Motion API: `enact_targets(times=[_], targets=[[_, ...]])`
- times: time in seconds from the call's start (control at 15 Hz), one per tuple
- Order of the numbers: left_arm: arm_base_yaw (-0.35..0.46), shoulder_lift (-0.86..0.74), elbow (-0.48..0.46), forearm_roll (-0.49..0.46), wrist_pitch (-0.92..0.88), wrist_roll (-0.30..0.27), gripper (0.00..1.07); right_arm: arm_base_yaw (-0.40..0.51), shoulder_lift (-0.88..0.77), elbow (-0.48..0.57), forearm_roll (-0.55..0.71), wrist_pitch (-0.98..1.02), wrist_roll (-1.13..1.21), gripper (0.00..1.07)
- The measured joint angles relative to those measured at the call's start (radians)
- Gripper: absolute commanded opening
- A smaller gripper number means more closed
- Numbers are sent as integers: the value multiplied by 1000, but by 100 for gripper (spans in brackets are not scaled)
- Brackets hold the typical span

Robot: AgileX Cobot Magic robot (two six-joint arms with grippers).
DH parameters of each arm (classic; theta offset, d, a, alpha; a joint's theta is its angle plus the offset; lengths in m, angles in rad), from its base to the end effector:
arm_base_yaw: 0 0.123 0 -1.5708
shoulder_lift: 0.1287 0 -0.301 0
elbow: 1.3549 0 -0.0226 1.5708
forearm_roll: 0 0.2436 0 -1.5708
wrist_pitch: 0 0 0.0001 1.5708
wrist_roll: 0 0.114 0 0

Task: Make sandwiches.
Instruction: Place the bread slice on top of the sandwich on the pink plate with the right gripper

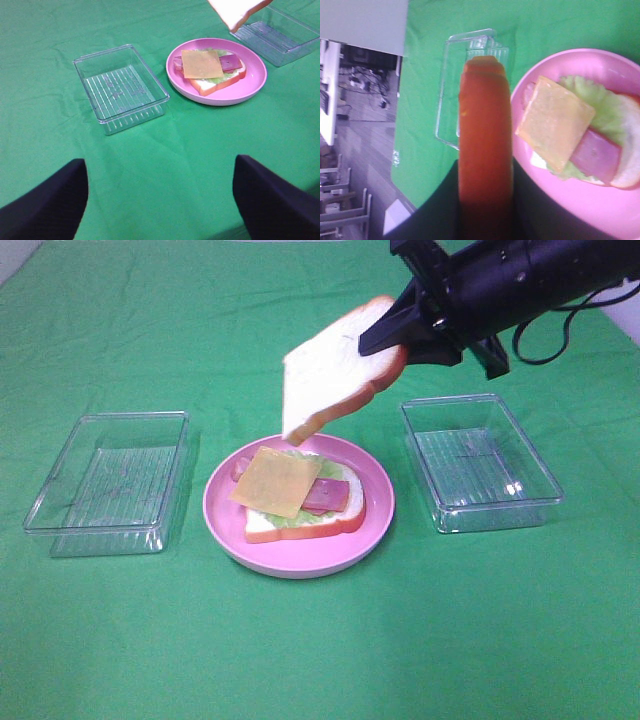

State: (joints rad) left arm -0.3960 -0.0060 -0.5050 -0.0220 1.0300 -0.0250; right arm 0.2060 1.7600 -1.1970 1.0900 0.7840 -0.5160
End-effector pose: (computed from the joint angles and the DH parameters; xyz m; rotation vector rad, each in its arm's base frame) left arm -0.0070 0.0006 0.2679 0.3723 1.9800 -0.2953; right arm 0.3531 0.1468 0.2474 -0.0340 2.5176 1.1014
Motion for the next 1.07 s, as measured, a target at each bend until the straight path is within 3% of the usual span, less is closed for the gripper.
enact_targets(times=[0.27, 0.47, 1.07], targets=[[0, 0, 0, 0, 0, 0, 76, 21, 31, 179, 410, -43, -259, 0], [0, 0, 0, 0, 0, 0, 76, 21, 164, 197, 600, 7, -345, 0], [0, 0, 0, 0, 0, 0, 76, 75, 293, 166, 647, 44, -407, 0]])
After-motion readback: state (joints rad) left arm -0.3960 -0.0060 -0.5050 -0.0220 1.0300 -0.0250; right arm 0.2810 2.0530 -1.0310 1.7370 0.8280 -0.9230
